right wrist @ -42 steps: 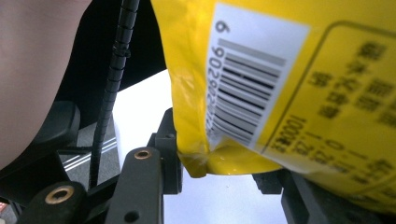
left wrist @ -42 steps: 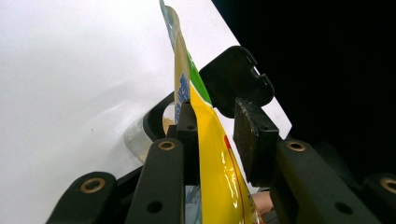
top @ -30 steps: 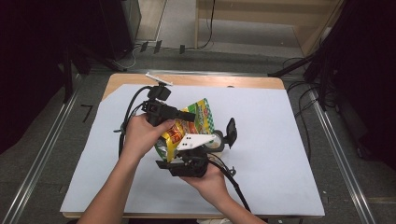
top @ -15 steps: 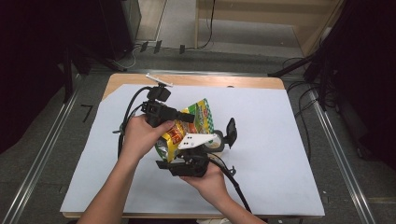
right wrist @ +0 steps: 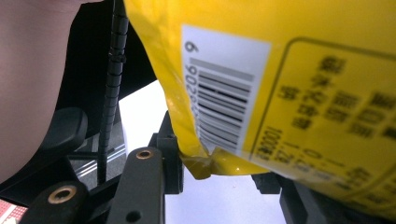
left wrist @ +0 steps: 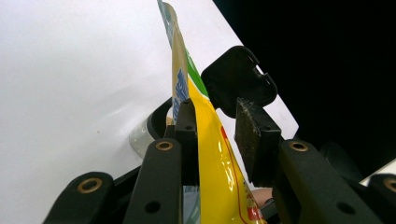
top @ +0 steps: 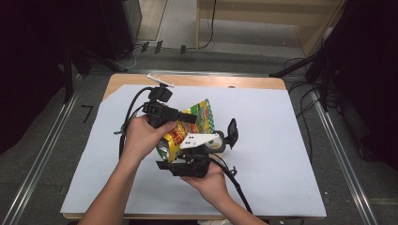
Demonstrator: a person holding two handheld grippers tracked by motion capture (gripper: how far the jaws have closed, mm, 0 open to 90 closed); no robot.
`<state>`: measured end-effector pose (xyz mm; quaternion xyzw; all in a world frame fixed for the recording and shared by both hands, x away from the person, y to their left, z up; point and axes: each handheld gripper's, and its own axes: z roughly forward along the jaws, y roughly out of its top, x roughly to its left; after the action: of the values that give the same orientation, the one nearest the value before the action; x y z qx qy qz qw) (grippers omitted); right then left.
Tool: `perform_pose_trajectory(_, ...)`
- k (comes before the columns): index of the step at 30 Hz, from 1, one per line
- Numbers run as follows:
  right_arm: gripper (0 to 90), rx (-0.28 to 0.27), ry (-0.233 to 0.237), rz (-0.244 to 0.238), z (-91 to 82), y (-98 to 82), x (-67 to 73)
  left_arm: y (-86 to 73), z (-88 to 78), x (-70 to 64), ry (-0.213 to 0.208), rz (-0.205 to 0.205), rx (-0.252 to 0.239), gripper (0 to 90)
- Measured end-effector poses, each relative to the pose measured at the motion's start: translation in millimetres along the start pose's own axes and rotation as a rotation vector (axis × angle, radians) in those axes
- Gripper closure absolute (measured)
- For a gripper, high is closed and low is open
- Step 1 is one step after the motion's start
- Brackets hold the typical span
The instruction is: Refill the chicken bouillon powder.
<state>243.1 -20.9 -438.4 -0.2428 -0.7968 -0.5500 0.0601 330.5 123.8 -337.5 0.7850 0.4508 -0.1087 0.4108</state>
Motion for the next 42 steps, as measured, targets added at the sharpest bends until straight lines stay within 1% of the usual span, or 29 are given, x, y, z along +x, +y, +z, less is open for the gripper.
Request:
perform_pose_trajectory(4,63.3,0.003,-0.003,-0.001,0.1,0.0,-0.1,0.1,0.7,0.4,-0.002,-0.001,-0.001,71.5)
perform_pose_trajectory(7,63.2,0.003,-0.010,-0.012,-0.4,0.4,0.6,0.3,0.6,0.1,0.004,0.003,-0.002,71.7)
perform_pose_trajectory(12,62.2,0.008,-0.041,-0.069,-0.9,2.0,4.5,0.4,1.1,-1.4,0.020,0.011,-0.003,72.5)
perform_pose_trajectory(16,61.7,0.012,-0.051,-0.086,-0.5,1.7,5.2,0.6,1.7,-3.0,0.037,0.019,0.002,72.6)
perform_pose_trajectory(20,60.1,0.026,-0.078,-0.132,1.1,0.8,8.7,0.7,2.3,-2.0,0.038,0.017,0.010,73.1)
perform_pose_trajectory(24,61.9,0.030,-0.093,-0.158,1.8,0.5,10.1,0.8,2.3,-1.5,0.033,0.011,0.008,73.3)
perform_pose_trajectory(30,62.8,0.023,-0.092,-0.154,1.1,0.8,11.6,1.3,0.8,-1.4,0.026,0.007,0.002,73.0)
perform_pose_trajectory(34,63.3,0.015,-0.081,-0.141,1.0,0.7,11.4,1.4,0.8,-1.2,0.020,0.008,-0.001,72.4)
perform_pose_trajectory(37,63.5,0.011,-0.068,-0.117,1.2,0.4,9.8,1.4,1.1,-1.6,0.022,0.011,0.002,71.7)
perform_pose_trajectory(42,63.6,0.000,-0.062,-0.109,0.2,0.6,9.0,1.3,0.2,-1.8,0.009,0.008,-0.007,68.5)
